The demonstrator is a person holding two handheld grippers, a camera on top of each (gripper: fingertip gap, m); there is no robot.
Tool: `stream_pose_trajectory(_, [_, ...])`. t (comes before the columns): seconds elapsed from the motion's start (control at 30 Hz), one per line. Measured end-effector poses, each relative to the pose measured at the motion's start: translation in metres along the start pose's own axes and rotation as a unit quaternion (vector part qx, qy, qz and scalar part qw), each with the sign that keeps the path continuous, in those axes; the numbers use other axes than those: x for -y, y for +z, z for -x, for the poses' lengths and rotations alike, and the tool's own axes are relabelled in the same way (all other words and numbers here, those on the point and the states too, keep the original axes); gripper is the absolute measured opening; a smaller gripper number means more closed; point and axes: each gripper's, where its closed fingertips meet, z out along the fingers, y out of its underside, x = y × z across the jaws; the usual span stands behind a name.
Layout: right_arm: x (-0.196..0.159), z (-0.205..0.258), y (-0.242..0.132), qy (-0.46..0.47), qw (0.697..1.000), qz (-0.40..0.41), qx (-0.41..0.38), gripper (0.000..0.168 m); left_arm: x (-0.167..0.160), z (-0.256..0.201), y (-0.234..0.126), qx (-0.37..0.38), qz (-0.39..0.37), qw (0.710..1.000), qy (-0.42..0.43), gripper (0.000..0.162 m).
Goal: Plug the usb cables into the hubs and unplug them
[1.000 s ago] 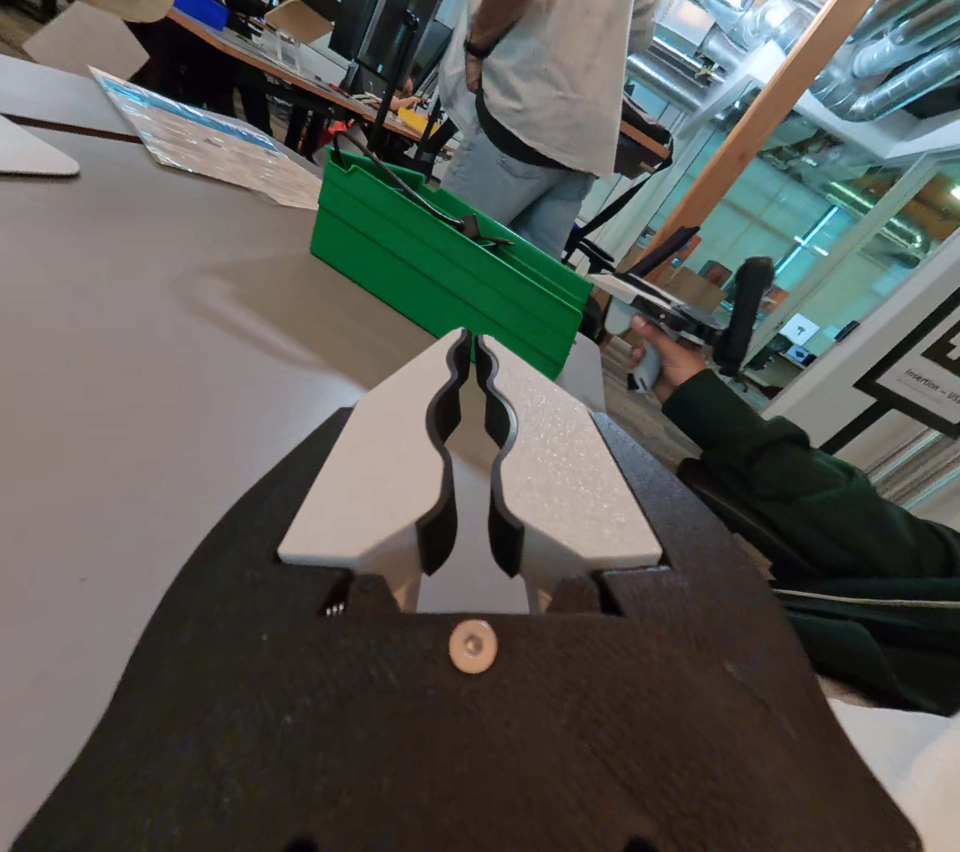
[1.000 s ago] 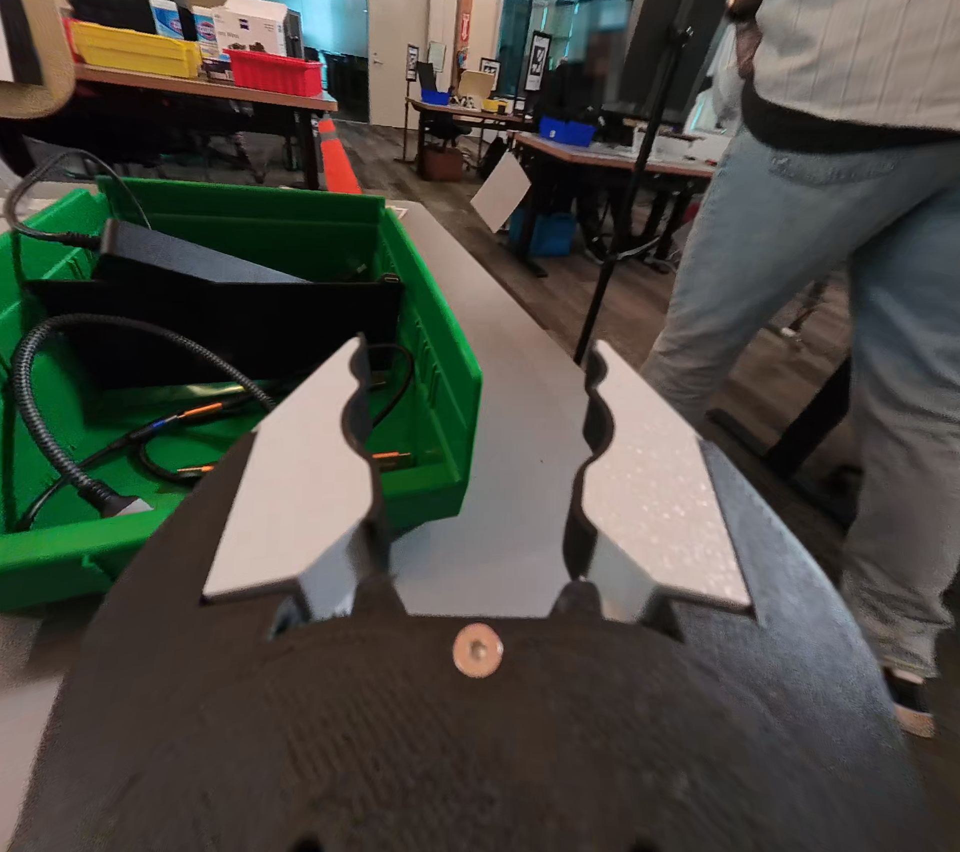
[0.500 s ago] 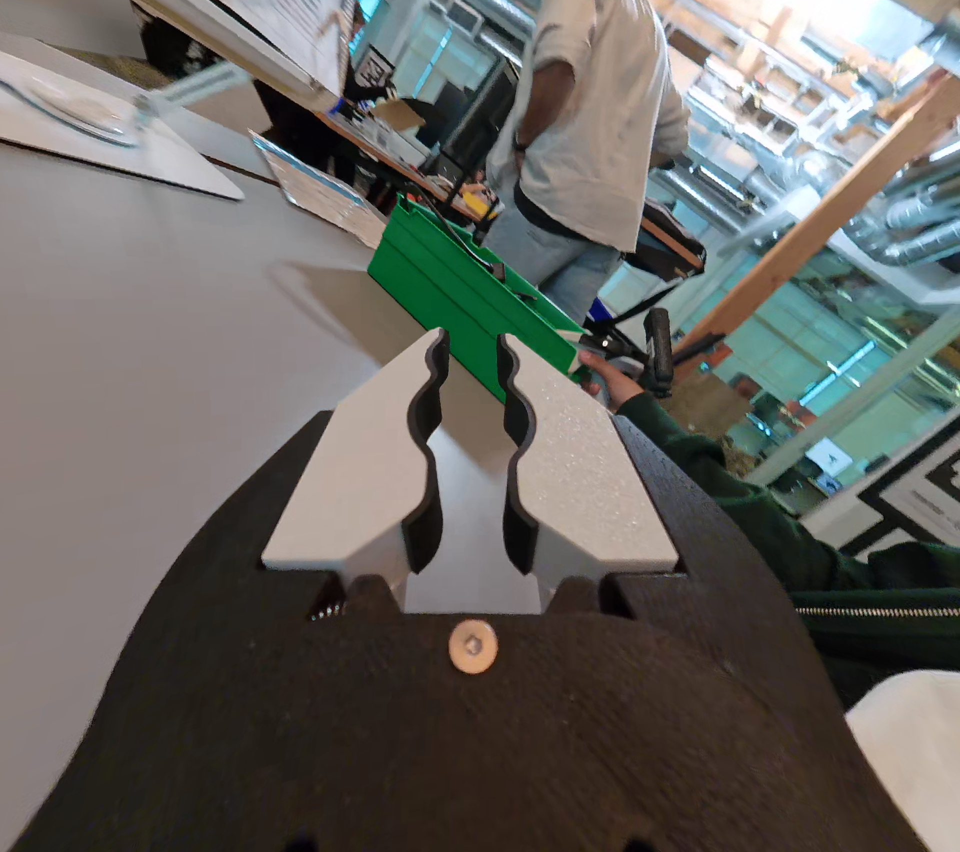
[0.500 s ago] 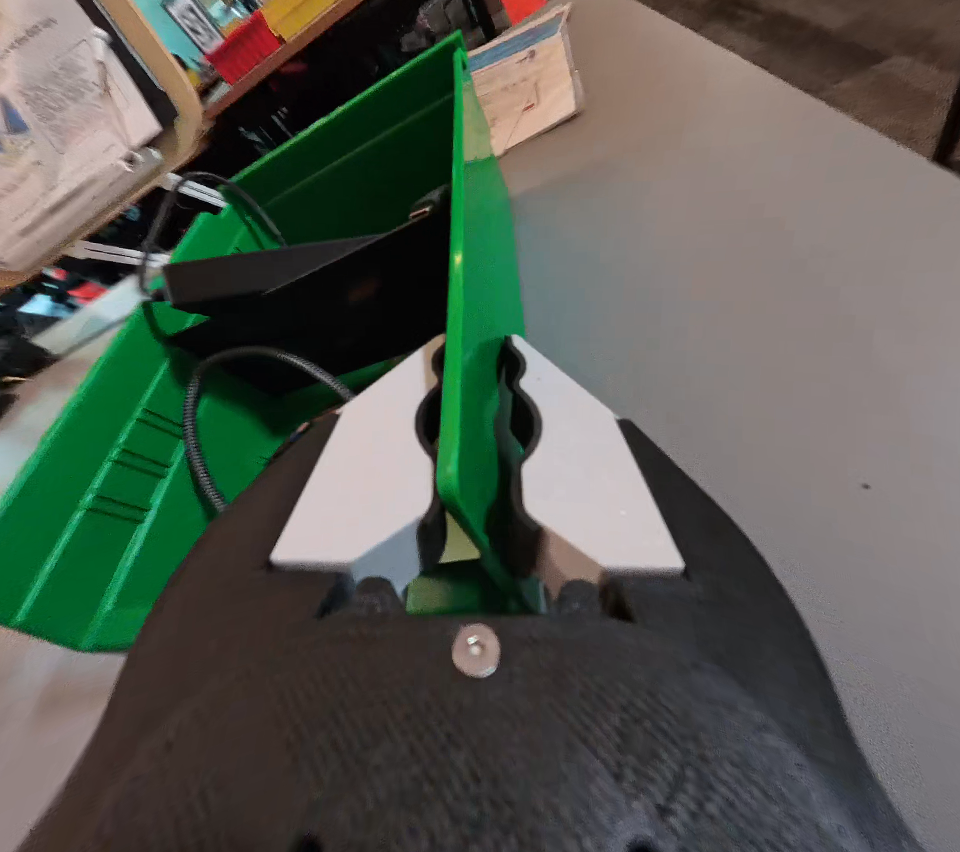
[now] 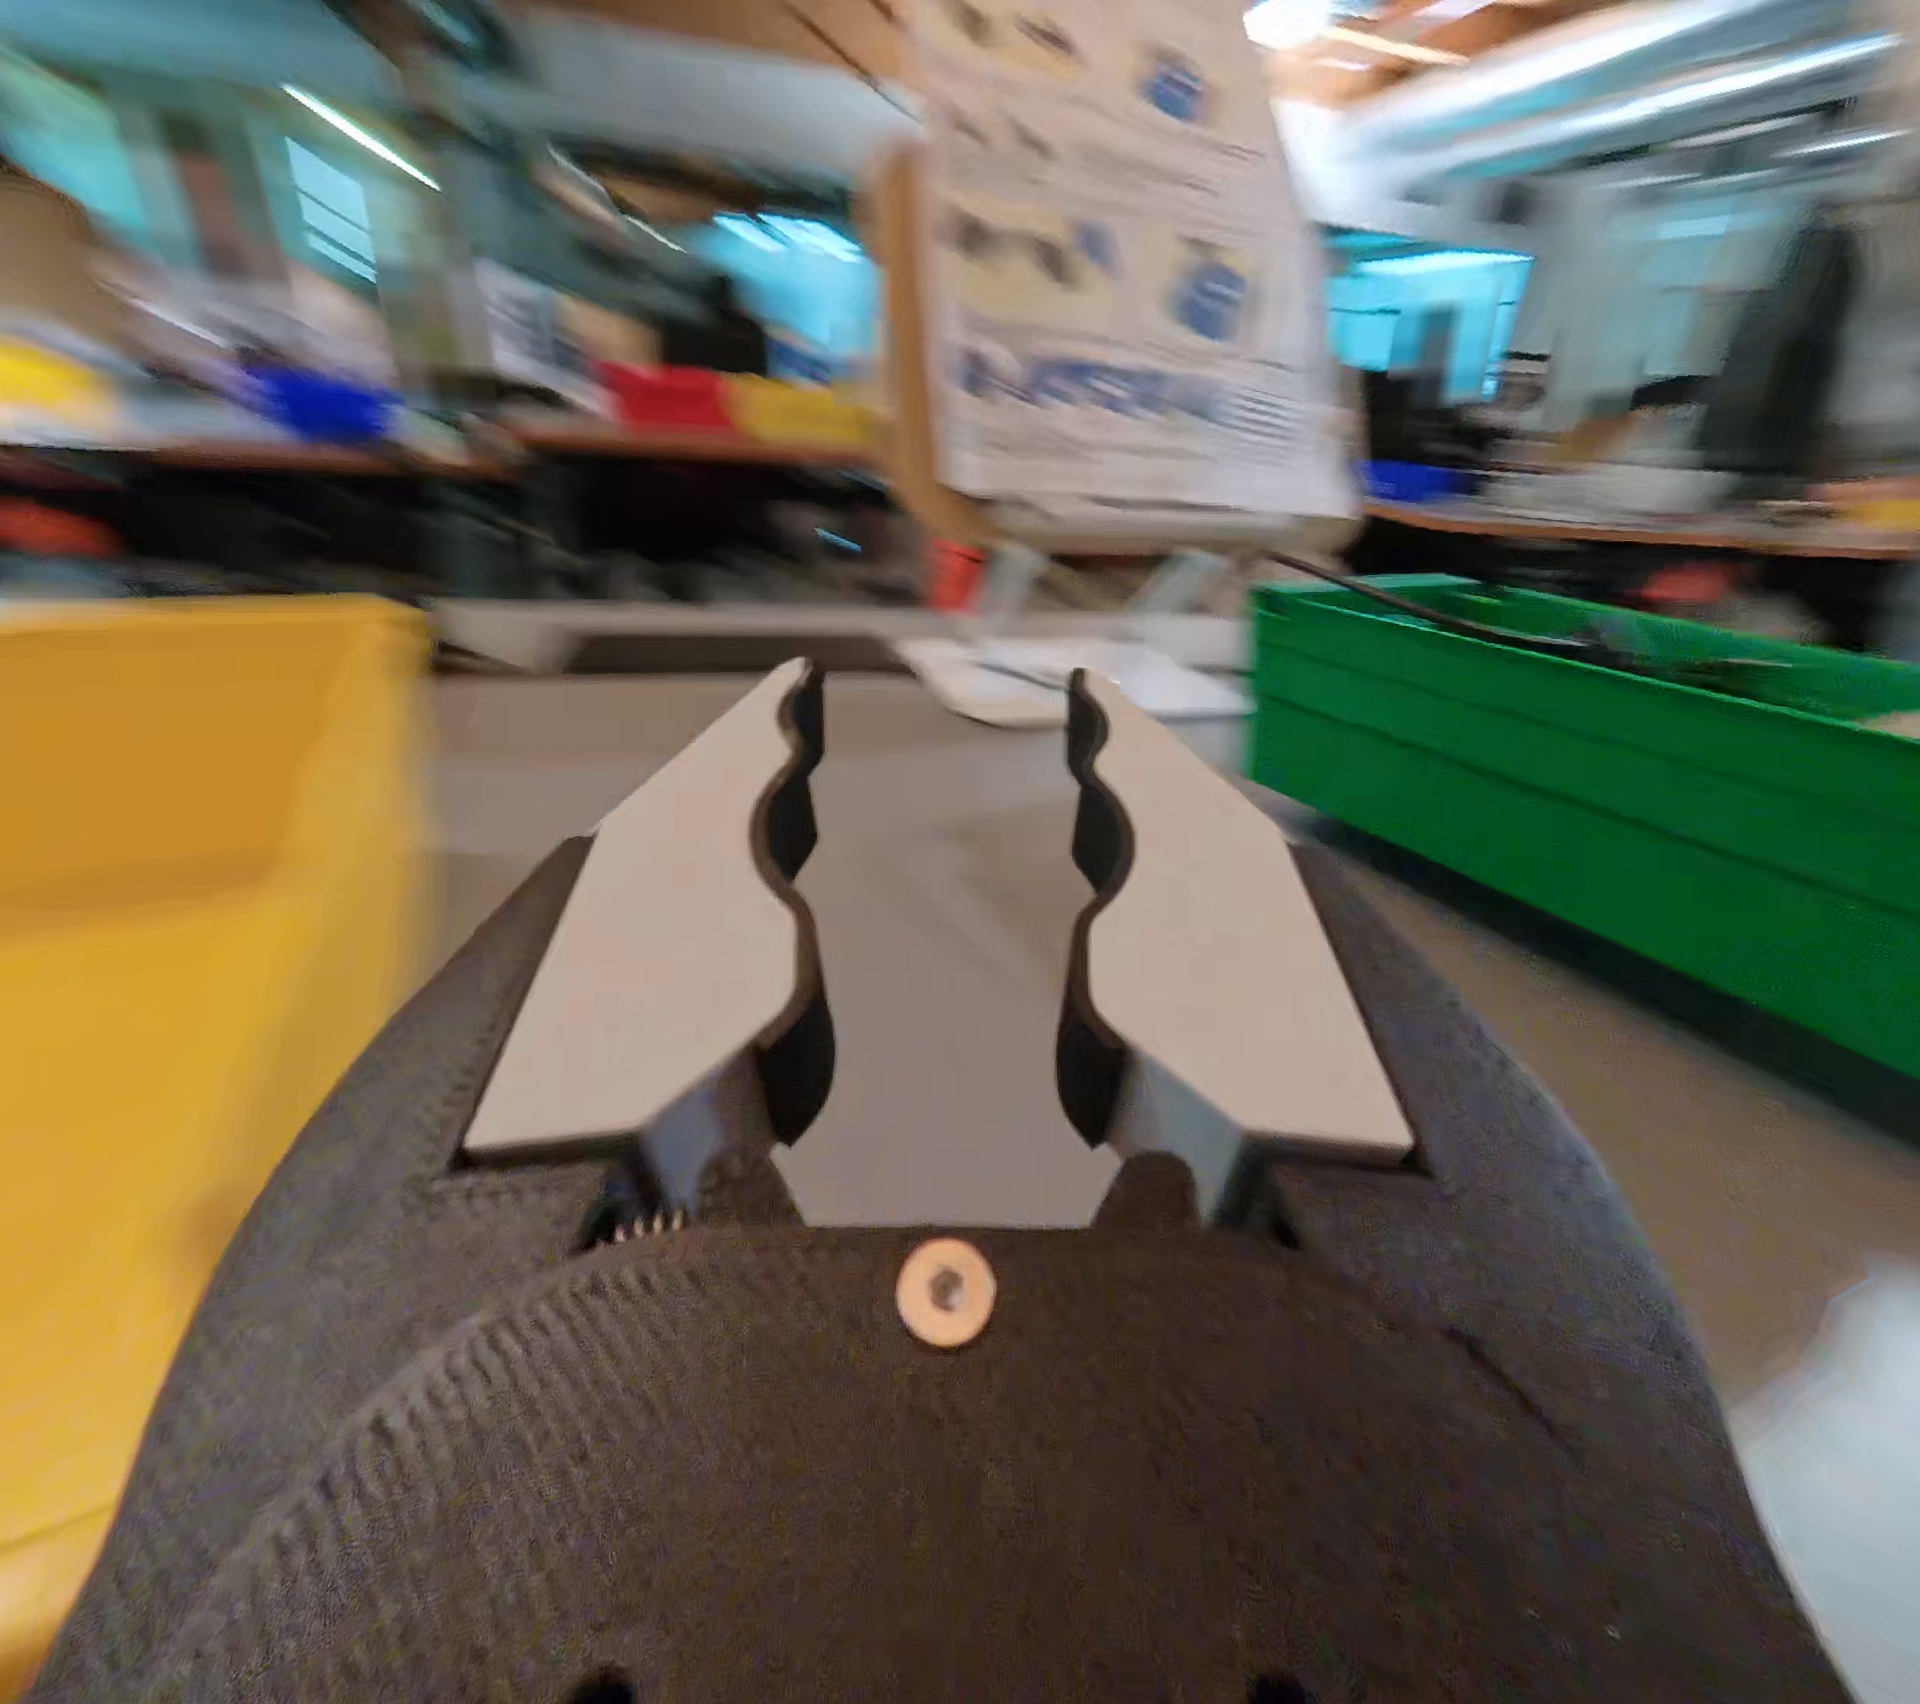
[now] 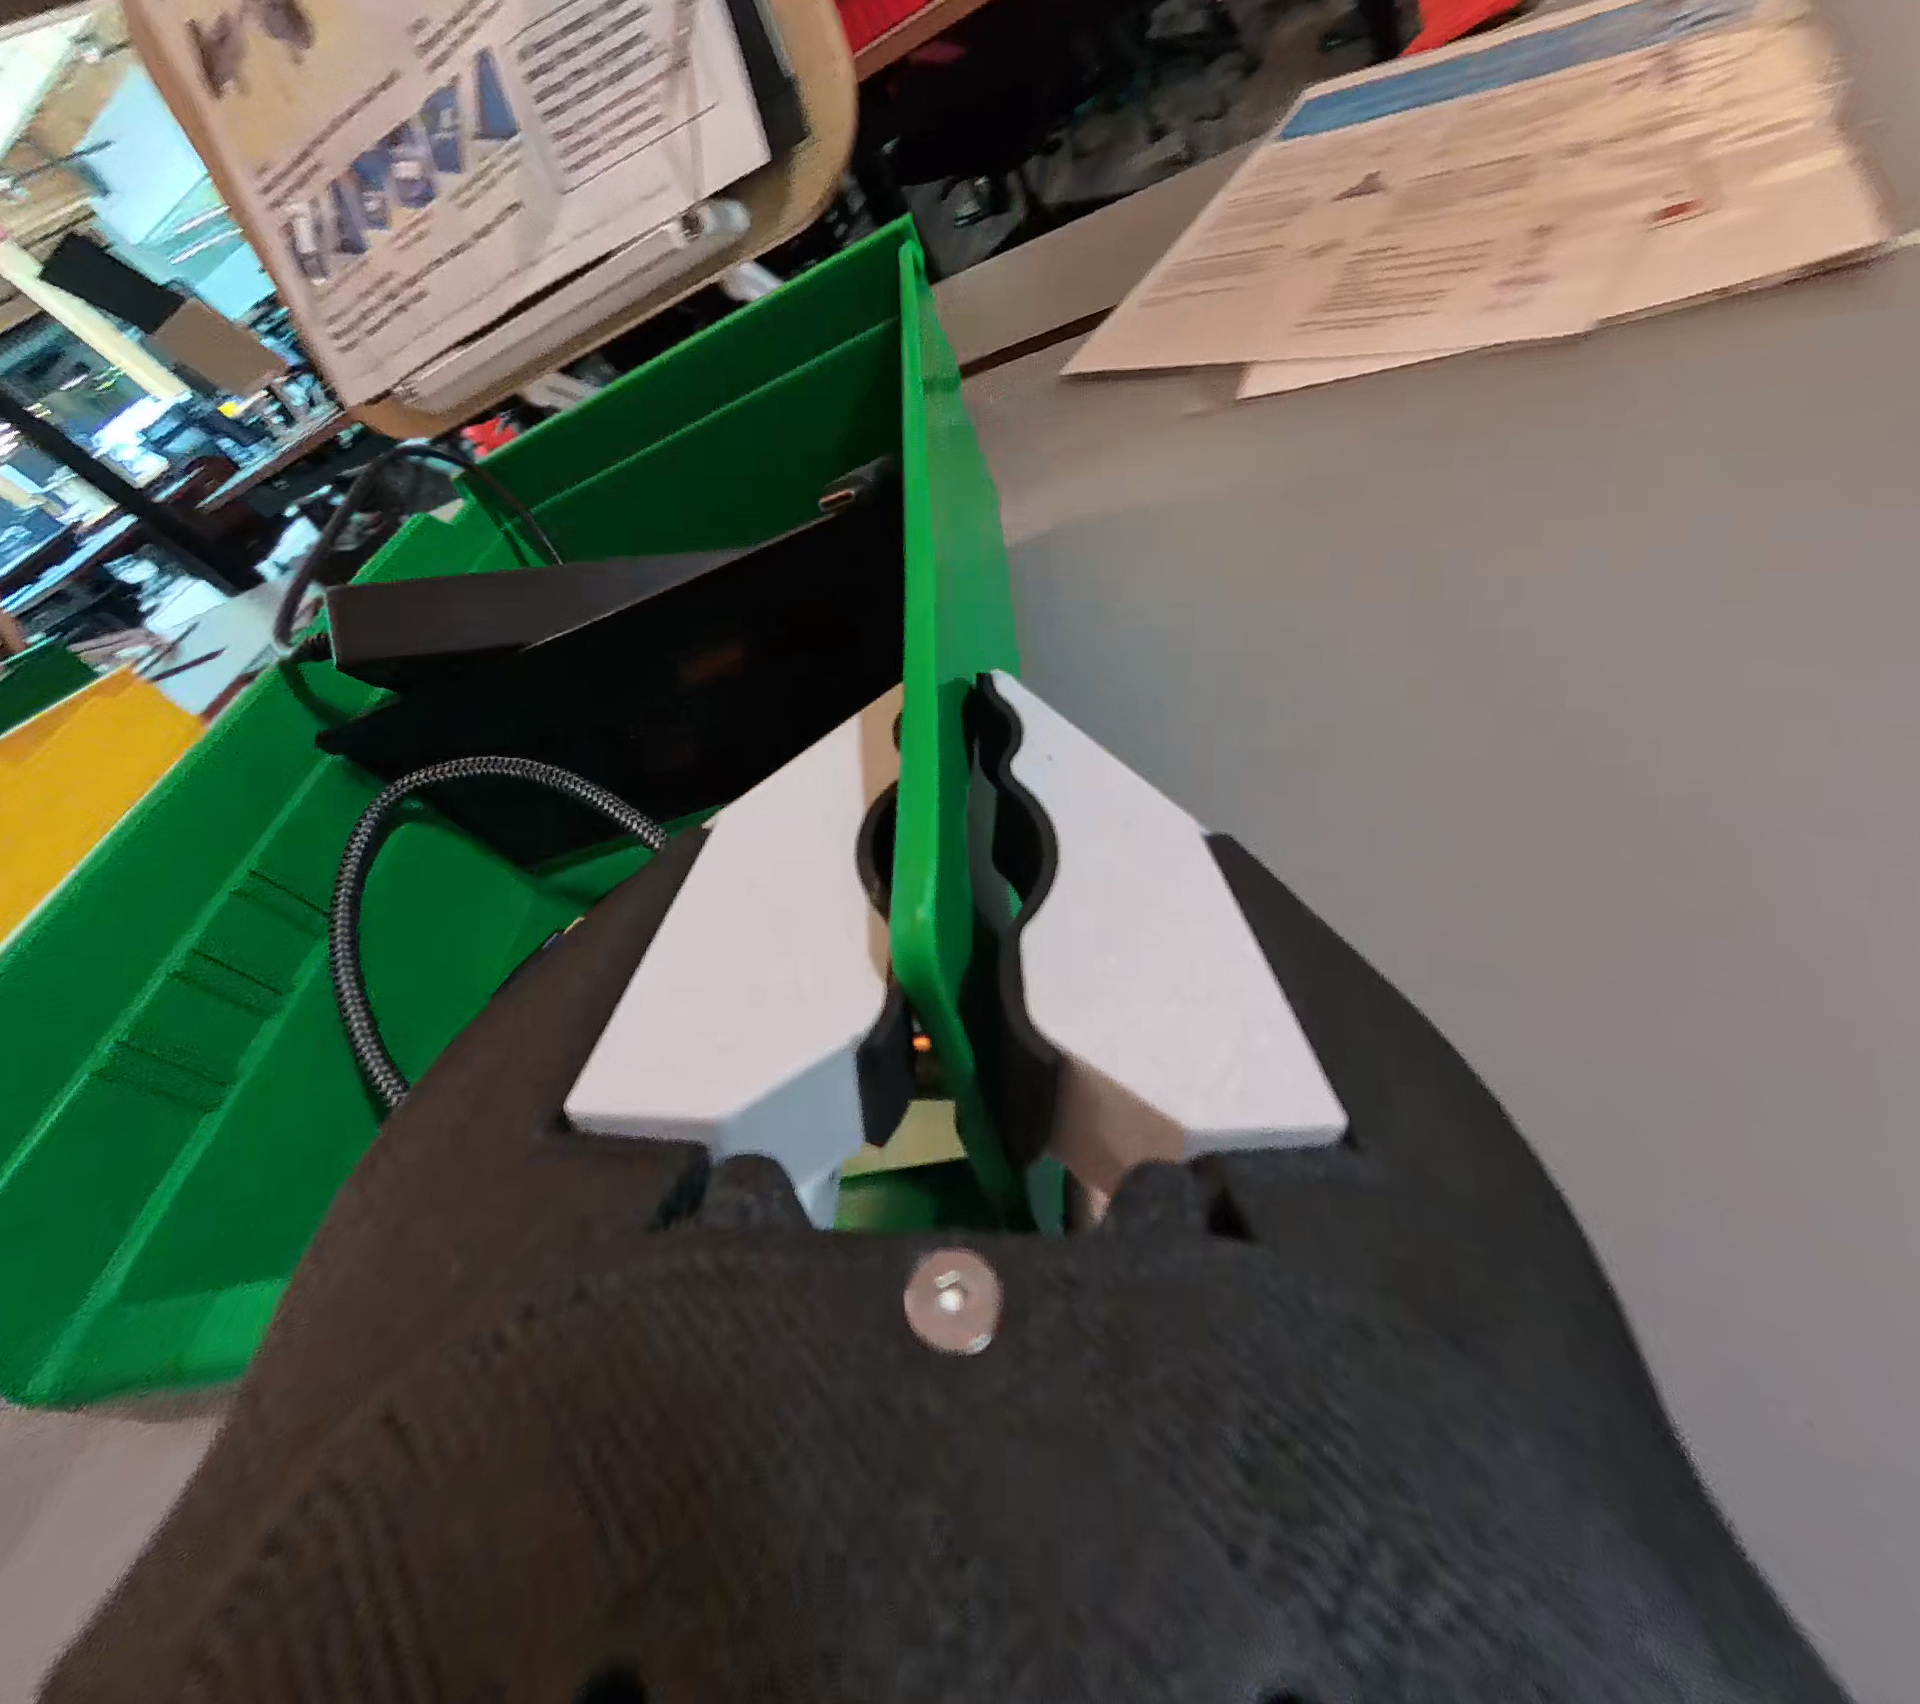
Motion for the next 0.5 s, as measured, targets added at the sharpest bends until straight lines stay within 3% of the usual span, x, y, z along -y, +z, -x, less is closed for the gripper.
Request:
stream_pose_trajectory(0.07, [-0.006, 0.020, 0.011, -0.012, 1.000, 0.014, 0.022, 0.006, 0.021, 0.037, -0.014, 0.106, -0.041, 0.989, 0.089, 0.062])
stream_pose_trajectory(0.17, [-0.013, 0.051, 0.025, -0.051, 0.997, 0.030, 0.050, 0.006, 0.021, 0.076, -0.023, 0.192, -0.006, 0.971, 0.143, 0.092])
stream_pose_trajectory(0.33, [-0.032, 0.100, 0.050, -0.062, 0.992, 0.050, 0.098, 0.005, -0.032, 0.120, -0.024, 0.231, 0.138, 0.955, 0.124, 0.101])
stream_pose_trajectory(0.4, [-0.045, 0.122, 0.063, -0.057, 0.990, 0.062, 0.117, 0.005, -0.063, 0.133, -0.024, 0.231, 0.208, 0.945, 0.099, 0.085])
stream_pose_trajectory(0.5, [-0.065, 0.158, 0.081, -0.050, 0.986, 0.073, 0.144, 0.005, -0.075, 0.137, -0.022, 0.202, 0.242, 0.946, 0.081, 0.023])
